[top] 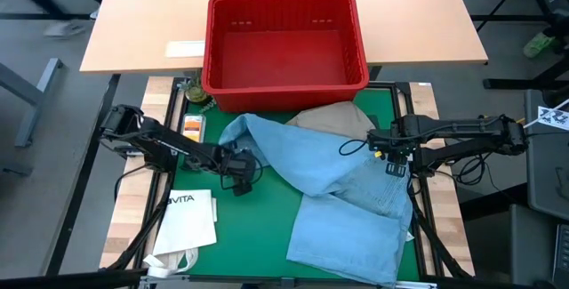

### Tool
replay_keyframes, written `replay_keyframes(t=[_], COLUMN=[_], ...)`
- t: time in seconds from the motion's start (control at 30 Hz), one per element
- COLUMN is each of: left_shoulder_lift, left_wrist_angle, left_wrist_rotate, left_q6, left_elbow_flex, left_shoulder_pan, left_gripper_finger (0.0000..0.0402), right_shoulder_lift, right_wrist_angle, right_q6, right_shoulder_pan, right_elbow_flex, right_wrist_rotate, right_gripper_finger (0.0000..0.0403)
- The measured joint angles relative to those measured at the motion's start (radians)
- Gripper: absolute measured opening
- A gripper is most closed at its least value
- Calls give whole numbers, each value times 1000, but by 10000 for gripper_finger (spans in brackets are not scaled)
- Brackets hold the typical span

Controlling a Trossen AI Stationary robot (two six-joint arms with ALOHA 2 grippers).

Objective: Fold Laundry from Bin
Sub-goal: Fold the light blue pants

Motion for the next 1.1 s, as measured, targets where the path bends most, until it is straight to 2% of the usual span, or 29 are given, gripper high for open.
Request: replay_keyframes(t=[0.13, 0.27, 0.33, 0.47, 0.6, 0.7, 0.8, 0.97, 1.1], left_shoulder_lift=[0, -5, -5, -3, 2, 2, 2, 2, -4], left_wrist_angle=[96, 119, 116, 97, 47, -70, -266, -564, -712], left_wrist_rotate=[18, 10, 4, -4, 46, 115, 146, 152, 148], left_q6=[4, 7, 7, 8, 30, 87, 145, 223, 240], left_elbow_flex=[-63, -93, -96, -81, -31, 51, 163, 374, 516], left_shoulder_pan=[0, -1, 0, 0, 10, 24, 38, 43, 41], left_gripper_finger=[111, 104, 85, 20, 8, 3, 3, 2, 1], right_shoulder_lift=[0, 0, 0, 0, 0, 0, -2, -2, -2], right_wrist_angle=[0, 0, 0, 0, 0, -3, -3, -4, -4], right_q6=[0, 0, 0, 0, 0, 0, -2, -2, -2], right_shoulder_pan=[0, 0, 0, 0, 0, 0, 0, 0, 0], right_elbow_flex=[0, 0, 0, 0, 0, 0, 0, 0, 0], right_wrist_rotate=[0, 0, 0, 0, 0, 0, 0, 0, 0], right_gripper_finger=[138, 138, 138, 138, 138, 138, 138, 138, 138])
